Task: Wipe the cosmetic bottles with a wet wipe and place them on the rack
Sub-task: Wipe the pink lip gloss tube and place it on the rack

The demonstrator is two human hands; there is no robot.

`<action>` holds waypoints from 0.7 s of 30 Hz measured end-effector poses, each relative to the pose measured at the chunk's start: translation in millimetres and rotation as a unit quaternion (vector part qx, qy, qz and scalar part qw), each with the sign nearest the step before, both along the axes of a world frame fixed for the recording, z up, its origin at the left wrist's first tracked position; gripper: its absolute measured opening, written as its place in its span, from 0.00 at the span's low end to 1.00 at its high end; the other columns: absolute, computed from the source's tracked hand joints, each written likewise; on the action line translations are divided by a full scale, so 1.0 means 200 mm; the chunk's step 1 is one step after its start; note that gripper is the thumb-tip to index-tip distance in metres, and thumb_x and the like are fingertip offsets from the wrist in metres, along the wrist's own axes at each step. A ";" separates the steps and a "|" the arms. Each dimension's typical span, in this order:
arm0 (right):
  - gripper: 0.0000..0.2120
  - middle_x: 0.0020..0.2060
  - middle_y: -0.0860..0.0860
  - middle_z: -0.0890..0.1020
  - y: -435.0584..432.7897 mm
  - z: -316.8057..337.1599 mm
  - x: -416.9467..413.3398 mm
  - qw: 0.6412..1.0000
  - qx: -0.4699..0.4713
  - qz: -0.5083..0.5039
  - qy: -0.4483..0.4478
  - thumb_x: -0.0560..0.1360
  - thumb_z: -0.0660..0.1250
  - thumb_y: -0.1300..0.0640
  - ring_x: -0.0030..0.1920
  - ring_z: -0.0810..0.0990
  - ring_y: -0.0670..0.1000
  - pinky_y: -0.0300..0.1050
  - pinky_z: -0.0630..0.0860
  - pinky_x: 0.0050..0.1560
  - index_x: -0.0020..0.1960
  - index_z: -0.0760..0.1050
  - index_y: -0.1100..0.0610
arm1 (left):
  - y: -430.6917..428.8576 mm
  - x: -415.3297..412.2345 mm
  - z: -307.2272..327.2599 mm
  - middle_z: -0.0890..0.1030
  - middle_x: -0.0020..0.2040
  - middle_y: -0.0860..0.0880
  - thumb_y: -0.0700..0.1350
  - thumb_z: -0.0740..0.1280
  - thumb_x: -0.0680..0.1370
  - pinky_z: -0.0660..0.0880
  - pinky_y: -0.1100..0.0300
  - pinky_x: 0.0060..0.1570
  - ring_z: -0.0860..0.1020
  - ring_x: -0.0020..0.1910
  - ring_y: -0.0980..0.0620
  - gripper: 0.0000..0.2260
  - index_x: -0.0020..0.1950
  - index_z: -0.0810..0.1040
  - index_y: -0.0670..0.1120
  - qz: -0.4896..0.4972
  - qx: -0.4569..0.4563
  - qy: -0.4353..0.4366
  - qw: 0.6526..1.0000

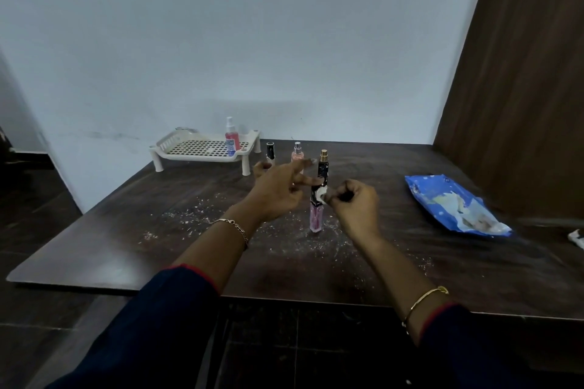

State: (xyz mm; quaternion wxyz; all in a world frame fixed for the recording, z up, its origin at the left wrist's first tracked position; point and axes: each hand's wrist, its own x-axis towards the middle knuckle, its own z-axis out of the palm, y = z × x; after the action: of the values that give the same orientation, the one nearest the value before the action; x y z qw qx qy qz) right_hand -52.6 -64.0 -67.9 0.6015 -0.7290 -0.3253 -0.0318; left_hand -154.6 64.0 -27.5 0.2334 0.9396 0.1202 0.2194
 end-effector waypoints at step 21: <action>0.12 0.31 0.50 0.80 -0.01 -0.02 0.01 0.978 0.071 0.091 0.175 0.70 0.70 0.70 0.30 0.78 0.40 0.36 0.75 0.37 0.35 0.77 0.56 | -0.02 -0.01 0.01 0.83 0.51 0.62 0.36 0.61 0.73 0.53 0.55 0.55 0.74 0.56 0.65 0.20 0.61 0.75 0.53 0.012 -0.001 -0.011 1.000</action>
State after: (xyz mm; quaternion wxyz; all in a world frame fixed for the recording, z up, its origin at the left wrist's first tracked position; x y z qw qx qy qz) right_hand -51.3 -65.2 -72.7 0.6996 -0.6461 -0.2767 0.1283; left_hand -157.1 59.5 -25.1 0.2325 0.9355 0.1292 0.2324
